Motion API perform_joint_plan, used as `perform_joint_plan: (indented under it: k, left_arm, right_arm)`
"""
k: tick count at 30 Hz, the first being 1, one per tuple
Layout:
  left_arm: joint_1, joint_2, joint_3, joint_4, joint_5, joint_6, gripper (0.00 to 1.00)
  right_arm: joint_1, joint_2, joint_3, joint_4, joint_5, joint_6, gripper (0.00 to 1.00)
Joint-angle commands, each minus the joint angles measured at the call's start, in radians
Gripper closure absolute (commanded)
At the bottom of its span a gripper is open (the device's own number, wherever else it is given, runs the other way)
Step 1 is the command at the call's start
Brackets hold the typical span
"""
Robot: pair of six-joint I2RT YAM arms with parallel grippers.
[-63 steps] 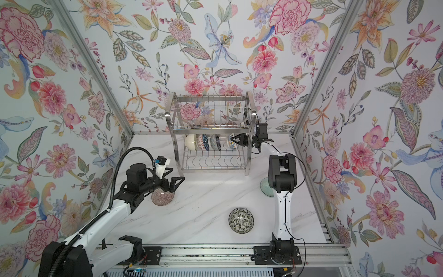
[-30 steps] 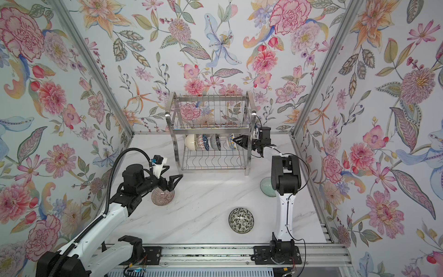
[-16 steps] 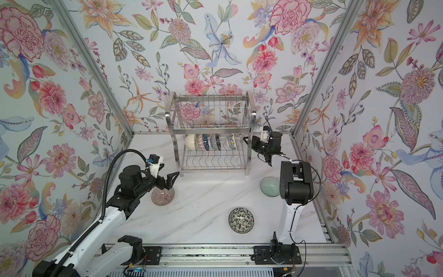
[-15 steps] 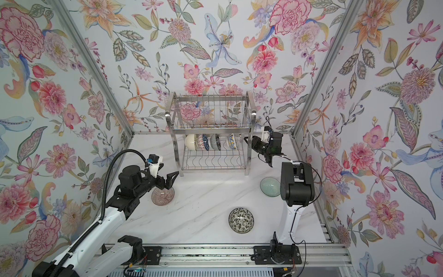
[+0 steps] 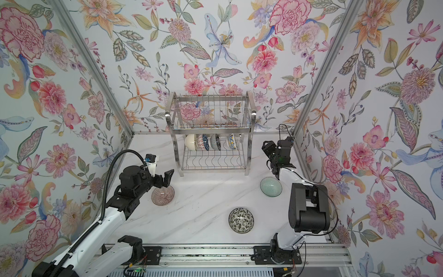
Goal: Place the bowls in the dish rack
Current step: 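Move the right gripper over the pale green bowl on the table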
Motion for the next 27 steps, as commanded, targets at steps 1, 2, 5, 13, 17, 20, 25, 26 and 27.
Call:
perform_joint_plan:
  k: [1, 2, 5, 13, 17, 20, 25, 26, 27]
  left_arm:
    - [-0.007, 0.007, 0.021, -0.012, -0.024, -0.019, 0.01]
    - [-0.008, 0.008, 0.022, -0.012, -0.022, -0.022, 0.01]
    - [-0.007, 0.011, 0.026, -0.016, -0.016, -0.027, 0.01]
    - [-0.006, 0.014, 0.030, -0.024, -0.004, -0.031, 0.01]
    - [-0.007, 0.012, 0.032, -0.024, 0.005, -0.036, 0.01]
    - [-0.007, 0.010, 0.033, -0.022, 0.014, -0.040, 0.01]
    - [-0.009, 0.005, 0.033, -0.024, 0.021, -0.042, 0.01]
    - [-0.009, 0.003, 0.033, -0.023, 0.021, -0.043, 0.01]
    - [-0.011, 0.001, 0.032, -0.025, 0.019, -0.043, 0.01]
  right_arm:
    - [0.014, -0.068, -0.039, -0.186, 0.188, 0.036, 0.46]
    - [0.018, -0.081, -0.040, -0.221, 0.206, 0.034, 0.46]
    - [0.040, -0.109, -0.030, -0.346, 0.252, 0.030, 0.45]
    - [0.096, -0.130, 0.020, -0.670, 0.304, 0.082, 0.44]
    - [0.107, -0.152, 0.035, -0.780, 0.314, 0.112, 0.44]
    - [0.111, -0.181, 0.034, -0.814, 0.321, 0.123, 0.44]
    - [0.111, -0.174, 0.054, -0.862, 0.304, 0.147, 0.46]
    - [0.113, -0.166, 0.062, -0.874, 0.299, 0.154, 0.46]
    - [0.114, -0.155, 0.071, -0.888, 0.293, 0.164, 0.46]
